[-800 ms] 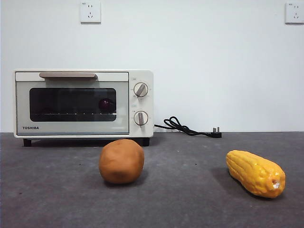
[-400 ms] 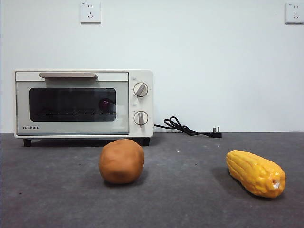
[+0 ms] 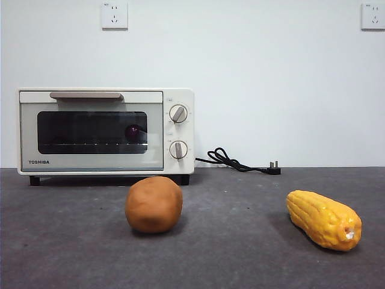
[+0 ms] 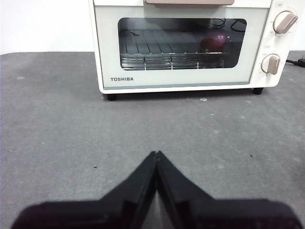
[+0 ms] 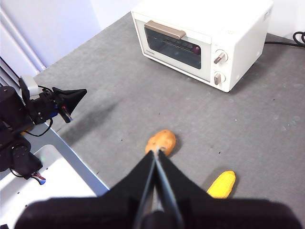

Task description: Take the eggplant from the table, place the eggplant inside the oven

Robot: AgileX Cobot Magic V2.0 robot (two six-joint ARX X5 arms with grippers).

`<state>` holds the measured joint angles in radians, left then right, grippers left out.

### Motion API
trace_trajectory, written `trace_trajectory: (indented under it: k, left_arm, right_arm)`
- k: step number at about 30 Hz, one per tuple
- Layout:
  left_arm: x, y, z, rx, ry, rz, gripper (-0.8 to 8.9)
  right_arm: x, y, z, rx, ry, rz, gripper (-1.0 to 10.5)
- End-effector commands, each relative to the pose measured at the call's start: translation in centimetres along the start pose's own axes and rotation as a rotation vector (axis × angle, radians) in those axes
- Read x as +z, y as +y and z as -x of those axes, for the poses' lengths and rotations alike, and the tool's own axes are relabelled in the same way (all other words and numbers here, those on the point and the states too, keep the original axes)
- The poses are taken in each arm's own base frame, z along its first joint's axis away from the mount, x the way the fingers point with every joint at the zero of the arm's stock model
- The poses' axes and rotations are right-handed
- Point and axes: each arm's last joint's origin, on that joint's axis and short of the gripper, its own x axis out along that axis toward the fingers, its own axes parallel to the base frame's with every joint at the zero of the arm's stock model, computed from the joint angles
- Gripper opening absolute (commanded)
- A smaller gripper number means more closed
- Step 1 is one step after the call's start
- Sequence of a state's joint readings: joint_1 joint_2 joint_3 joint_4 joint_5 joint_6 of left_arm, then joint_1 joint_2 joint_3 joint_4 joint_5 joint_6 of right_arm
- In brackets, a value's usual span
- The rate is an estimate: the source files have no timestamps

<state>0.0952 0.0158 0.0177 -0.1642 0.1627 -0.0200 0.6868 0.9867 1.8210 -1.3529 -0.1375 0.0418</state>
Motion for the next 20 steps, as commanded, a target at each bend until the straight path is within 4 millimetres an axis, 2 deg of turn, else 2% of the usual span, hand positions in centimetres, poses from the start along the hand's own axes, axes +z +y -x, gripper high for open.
trace_trajectory:
  k: [1,5,8,12,15,20]
  left_arm:
    - [-0.3,0.0,-0.1,-0.003,0.004,0.007,-0.04]
    - [-0.3,0.0,-0.1,-0.003,0.004,0.007,-0.04]
    - [-0.3,0.0,-0.1,-0.003,0.004,0.007,-0.04]
    - [-0.3,0.0,-0.1,-0.003,0.004,0.007,-0.04]
    - [-0.3,0.0,-0.1,-0.003,0.004,0.007,-0.04]
    - [-0.3,0.0,-0.1,-0.003,0.004,0.007,-0.04]
  right_arm:
    - [-0.3,0.0,-0.1,0.0,0.027,-0.013,0.0]
    - [-0.4,-0.2,0.3,-0.053,0.013,-0.02,0.0]
    - [-1.0,-0.6,1.7,-0.145,-0.026,0.003,0.0]
    - [-2.1,-0.7,4.1,-0.31,-0.102,-0.067,0.0]
    - [-3.2,-0.1,5.8,-0.447,-0.157,-0.096,0.0]
    - [-4.6,1.4,7.7,-0.633,-0.186,-0.02,0.0]
